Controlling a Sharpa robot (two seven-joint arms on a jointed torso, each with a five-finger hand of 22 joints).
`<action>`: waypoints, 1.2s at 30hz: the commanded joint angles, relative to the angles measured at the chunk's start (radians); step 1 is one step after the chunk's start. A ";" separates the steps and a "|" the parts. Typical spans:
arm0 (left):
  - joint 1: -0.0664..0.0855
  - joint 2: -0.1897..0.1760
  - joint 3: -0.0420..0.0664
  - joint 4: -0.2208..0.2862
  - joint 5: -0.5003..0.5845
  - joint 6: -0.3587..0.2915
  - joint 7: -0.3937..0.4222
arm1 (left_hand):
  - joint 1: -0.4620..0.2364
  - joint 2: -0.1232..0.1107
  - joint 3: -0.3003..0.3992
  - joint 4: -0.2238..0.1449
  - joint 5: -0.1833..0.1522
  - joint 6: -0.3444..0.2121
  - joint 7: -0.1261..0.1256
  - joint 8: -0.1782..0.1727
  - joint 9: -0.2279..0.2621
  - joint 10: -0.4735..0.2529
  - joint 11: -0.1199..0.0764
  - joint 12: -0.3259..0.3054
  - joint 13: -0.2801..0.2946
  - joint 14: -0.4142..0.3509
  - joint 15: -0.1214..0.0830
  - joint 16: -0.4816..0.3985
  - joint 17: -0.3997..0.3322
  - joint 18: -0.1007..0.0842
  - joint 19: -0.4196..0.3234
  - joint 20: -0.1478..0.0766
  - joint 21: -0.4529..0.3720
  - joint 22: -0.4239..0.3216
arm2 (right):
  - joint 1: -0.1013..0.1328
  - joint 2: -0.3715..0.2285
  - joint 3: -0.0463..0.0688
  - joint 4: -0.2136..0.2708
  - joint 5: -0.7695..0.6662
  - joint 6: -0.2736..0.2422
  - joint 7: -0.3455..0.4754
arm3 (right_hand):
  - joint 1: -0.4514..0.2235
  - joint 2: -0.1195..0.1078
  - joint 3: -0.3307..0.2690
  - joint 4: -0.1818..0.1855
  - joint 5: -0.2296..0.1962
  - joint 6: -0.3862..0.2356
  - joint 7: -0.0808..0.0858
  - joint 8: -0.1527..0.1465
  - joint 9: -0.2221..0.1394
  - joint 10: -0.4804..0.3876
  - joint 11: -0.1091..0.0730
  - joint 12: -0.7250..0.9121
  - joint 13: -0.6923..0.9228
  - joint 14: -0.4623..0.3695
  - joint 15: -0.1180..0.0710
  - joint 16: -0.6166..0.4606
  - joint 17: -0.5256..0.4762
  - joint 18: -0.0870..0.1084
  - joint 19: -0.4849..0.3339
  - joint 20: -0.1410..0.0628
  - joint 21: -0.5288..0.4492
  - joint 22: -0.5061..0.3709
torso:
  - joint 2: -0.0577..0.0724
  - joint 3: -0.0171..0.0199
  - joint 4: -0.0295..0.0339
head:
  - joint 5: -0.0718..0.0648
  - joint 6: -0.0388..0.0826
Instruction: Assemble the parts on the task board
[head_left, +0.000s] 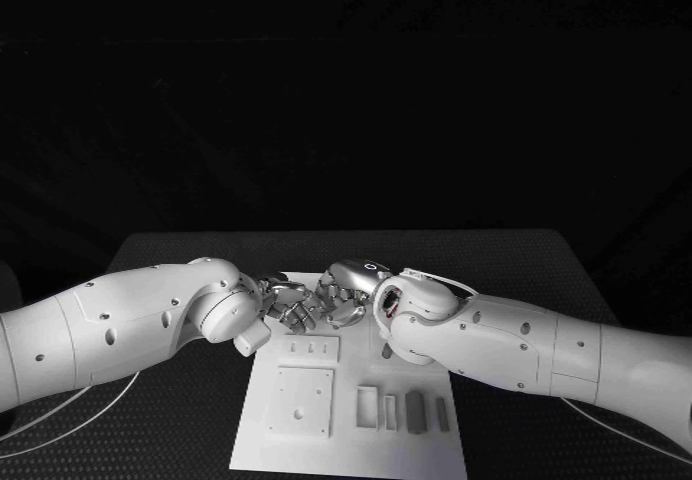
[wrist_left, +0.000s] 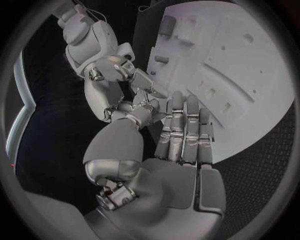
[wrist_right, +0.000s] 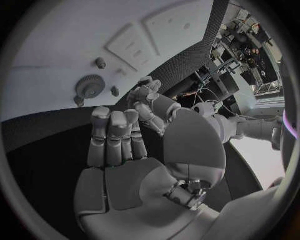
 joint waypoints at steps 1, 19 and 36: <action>0.000 -0.002 0.000 -0.003 -0.017 -0.017 0.006 | 0.000 0.014 -0.001 -0.006 -0.005 0.029 -0.019 0.006 0.015 0.010 -0.002 0.004 0.002 0.007 -0.005 0.006 0.002 -0.015 0.001 -0.002 0.006 0.003 | 0.000 -0.004 0.000 -0.004 0.015 0.024 0.006 | -0.026 -0.008 -0.006 0.005 0.044 0.049 0.030 0.017 0.015 -0.004 0.004 -0.001 -0.002 0.002 -0.001 -0.003 -0.002 0.014 0.003 0.003 0.001 -0.003 | 0.000 -0.0003 0.0003 | 0.001 0.000; 0.000 -0.011 0.000 -0.004 -0.024 0.002 0.007 | 0.003 0.018 -0.001 -0.008 -0.013 0.032 -0.022 0.013 0.026 0.016 -0.005 0.005 0.003 0.010 -0.008 0.010 0.004 -0.015 0.003 -0.006 0.008 0.003 | 0.000 -0.011 0.000 -0.024 0.060 0.016 0.026 | -0.097 -0.037 -0.177 0.013 0.077 -0.089 0.086 -0.058 -0.015 -0.119 0.055 -0.045 -0.036 -0.102 0.047 -0.066 -0.028 0.014 -0.090 0.040 -0.067 -0.030 | 0.000 0.0001 0.0006 | 0.003 0.000; 0.000 -0.015 0.000 -0.010 -0.157 0.002 0.000 | 0.006 0.019 -0.002 -0.012 -0.012 0.031 -0.022 0.016 0.033 0.020 -0.005 0.006 0.004 0.013 -0.009 0.014 0.005 -0.015 0.005 -0.007 0.010 0.003 | -0.001 -0.049 0.000 -0.029 0.087 -0.056 0.037 | -0.049 -0.031 -0.145 0.007 0.130 -0.101 0.092 -0.063 -0.019 -0.129 0.061 -0.045 -0.051 -0.110 0.053 -0.072 -0.040 0.014 -0.099 0.050 -0.077 -0.035 | 0.000 0.0000 -0.0002 | 0.008 -0.002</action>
